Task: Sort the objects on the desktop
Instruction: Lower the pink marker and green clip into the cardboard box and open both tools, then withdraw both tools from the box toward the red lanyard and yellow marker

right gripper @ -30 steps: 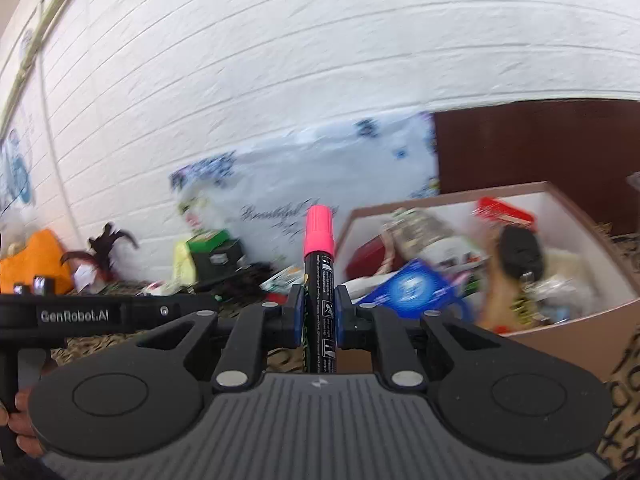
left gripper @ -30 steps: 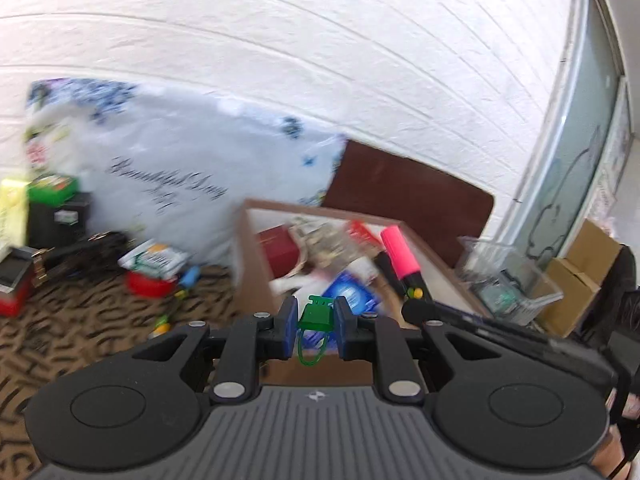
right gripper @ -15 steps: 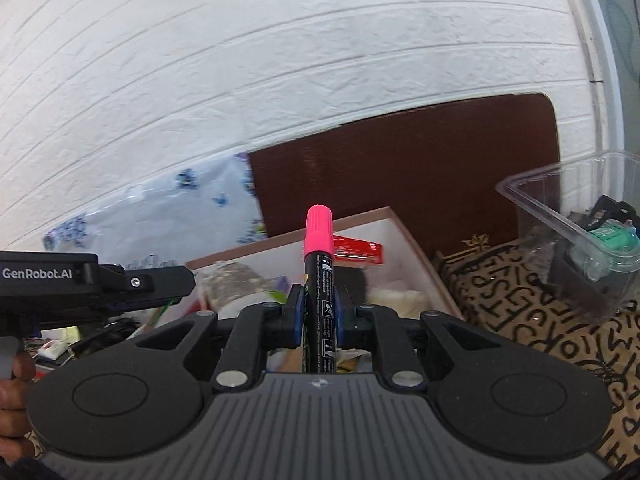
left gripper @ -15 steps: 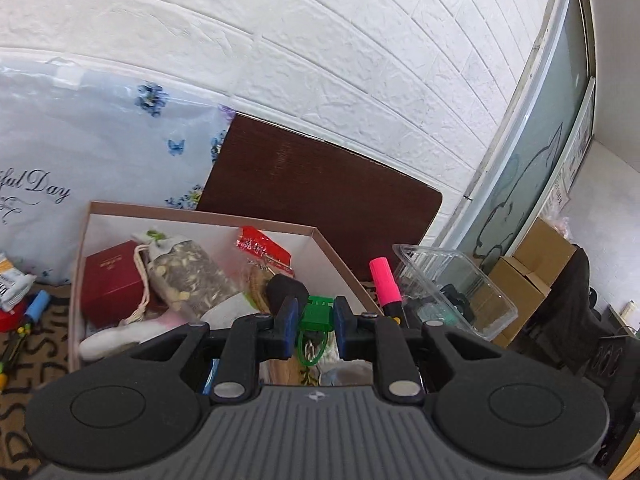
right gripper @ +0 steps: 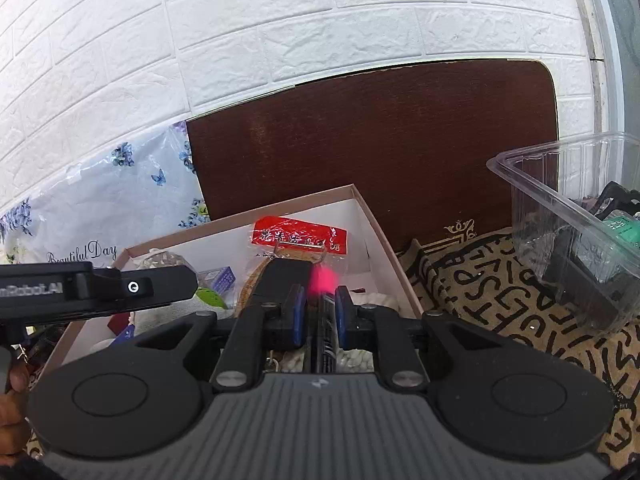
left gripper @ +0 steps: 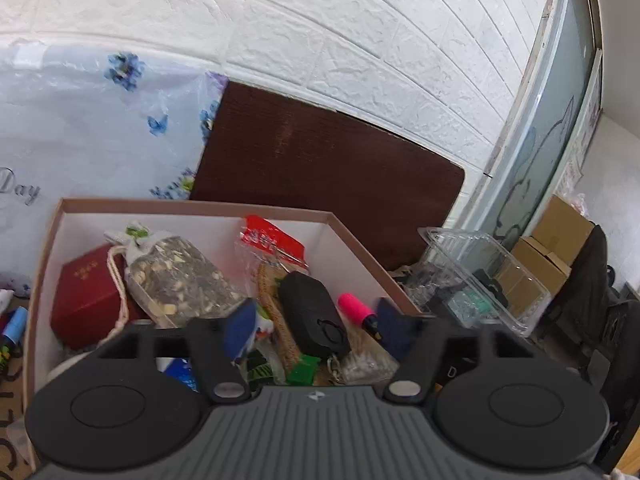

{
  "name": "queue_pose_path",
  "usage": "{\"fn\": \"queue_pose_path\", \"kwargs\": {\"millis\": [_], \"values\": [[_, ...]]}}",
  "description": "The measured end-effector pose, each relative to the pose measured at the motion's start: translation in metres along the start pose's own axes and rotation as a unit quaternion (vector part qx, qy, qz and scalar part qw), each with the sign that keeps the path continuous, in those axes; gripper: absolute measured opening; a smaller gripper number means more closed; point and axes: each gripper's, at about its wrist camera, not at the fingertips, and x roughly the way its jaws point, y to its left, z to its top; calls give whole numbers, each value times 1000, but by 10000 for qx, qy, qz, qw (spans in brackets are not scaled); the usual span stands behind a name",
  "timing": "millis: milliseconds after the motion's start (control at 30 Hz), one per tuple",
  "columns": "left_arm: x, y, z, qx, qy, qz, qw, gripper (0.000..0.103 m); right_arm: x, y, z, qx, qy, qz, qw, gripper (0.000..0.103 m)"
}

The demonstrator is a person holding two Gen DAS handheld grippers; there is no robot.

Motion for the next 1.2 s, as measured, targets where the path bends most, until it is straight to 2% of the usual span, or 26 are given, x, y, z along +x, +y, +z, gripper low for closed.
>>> {"fn": "queue_pose_path", "kwargs": {"millis": [100, 133, 167, 200, 233, 300, 467, 700, 833, 1000, 1200], "values": [[-5, -3, 0, 204, -98, 16, 9997, 89, 1, 1, -1, -63, 34, 55, 10000, 26], [-6, -4, -1, 237, -93, 34, 9997, 92, 1, 1, -1, -65, 44, 82, 9999, 41], [-8, -6, -1, 277, -91, 58, 9996, 95, 0, 2, -1, -75, 44, 86, 9999, 52], [-9, -8, -1, 335, -96, 81, 9994, 96, -1, 4, -2, -95, 21, 64, 9999, 72], [-11, -10, -1, 402, -110, 95, 9991, 97, -4, 6, -3, -130, -36, 19, 9999, 85], [-15, -15, -2, 525, -130, 137, 9984, 101, -11, 11, -4, -247, -209, -55, 9995, 86], [-26, -21, -4, 626, -140, 162, 9978, 102, -19, 16, -1, -315, -200, -58, 9993, 93], [-44, -25, -7, 518, -102, 186, 9984, 102, -36, 25, -2, -316, -156, -208, 9992, 101], [-68, -22, -12, 372, -216, 37, 9991, 102, -52, 33, -3, -407, -214, -236, 9987, 101], [-113, -11, -30, 81, -486, 92, 9987, 102, -75, 53, -8, -562, -334, 1, 9979, 101], [-178, 18, -60, -60, -767, 526, 9956, 102, -94, 94, -28, -968, -299, 479, 9937, 101]]}}
